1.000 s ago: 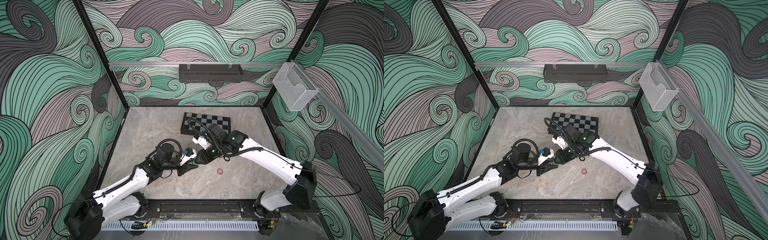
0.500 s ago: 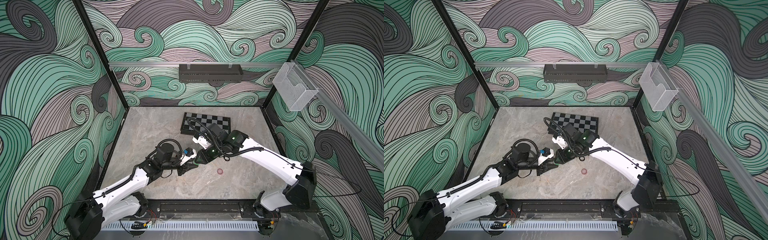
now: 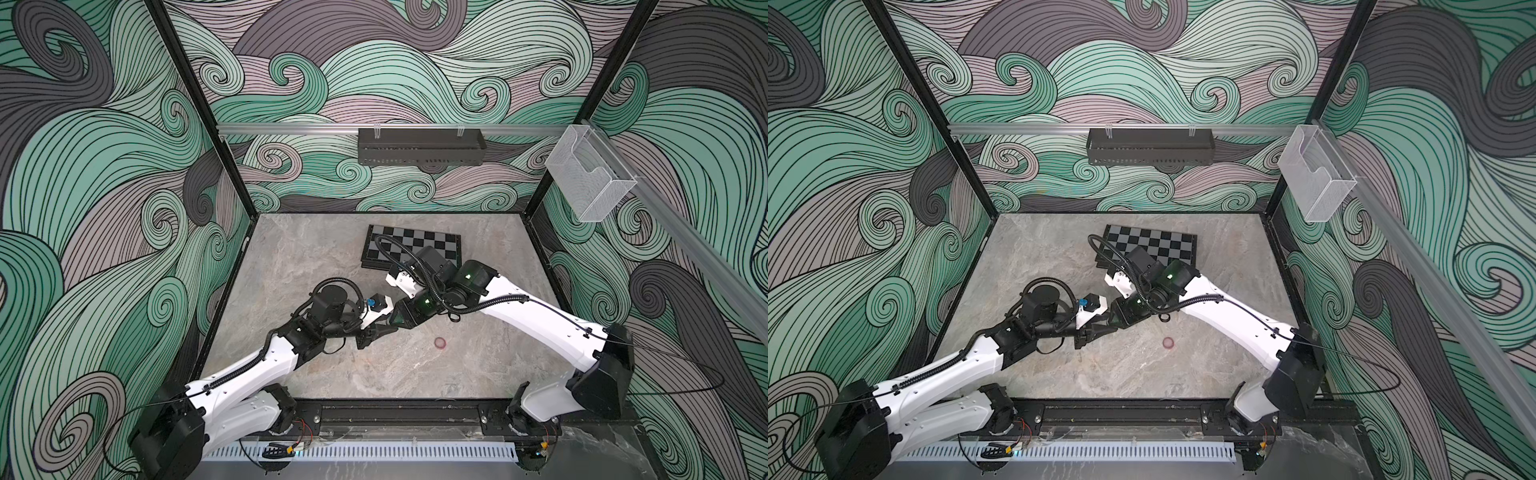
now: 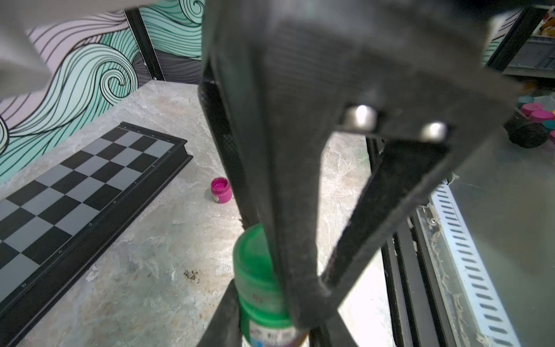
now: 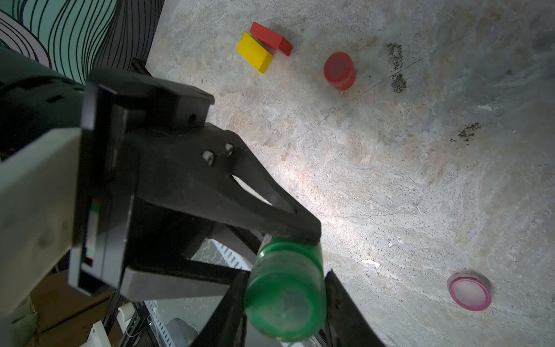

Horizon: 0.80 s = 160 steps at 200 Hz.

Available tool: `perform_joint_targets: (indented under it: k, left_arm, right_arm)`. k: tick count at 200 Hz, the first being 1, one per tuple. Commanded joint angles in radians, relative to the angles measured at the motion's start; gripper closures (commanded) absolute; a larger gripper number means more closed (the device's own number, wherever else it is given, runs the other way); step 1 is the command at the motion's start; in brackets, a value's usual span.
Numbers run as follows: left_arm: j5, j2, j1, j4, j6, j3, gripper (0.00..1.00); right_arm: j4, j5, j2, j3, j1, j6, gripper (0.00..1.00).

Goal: Close the paint jar lid
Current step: Close the lid on the paint jar.

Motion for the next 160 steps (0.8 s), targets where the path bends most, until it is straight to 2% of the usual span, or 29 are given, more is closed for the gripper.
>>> perform_joint_targets:
  k: [1,39,125,160]
  left_arm:
    - [0.017,-0.006,-0.002,0.079,0.022,0.051,0.94]
    - [0.017,-0.002,-0.001,0.073,0.024,0.053,0.94]
    - [0.018,0.013,-0.002,0.053,0.034,0.057,0.93]
    - [0.027,0.011,-0.002,0.048,0.03,0.064,0.93]
  right_arm:
    - [-0.005,-0.013,-0.008,0.025,-0.003,0.011,0.57]
    - [-0.006,-0.014,-0.027,0.031,-0.009,0.013,0.51]
    - [-0.023,0.02,-0.084,0.07,-0.028,-0.018,0.25]
    - [-0.021,0.097,-0.154,0.07,-0.056,-0.093,0.06]
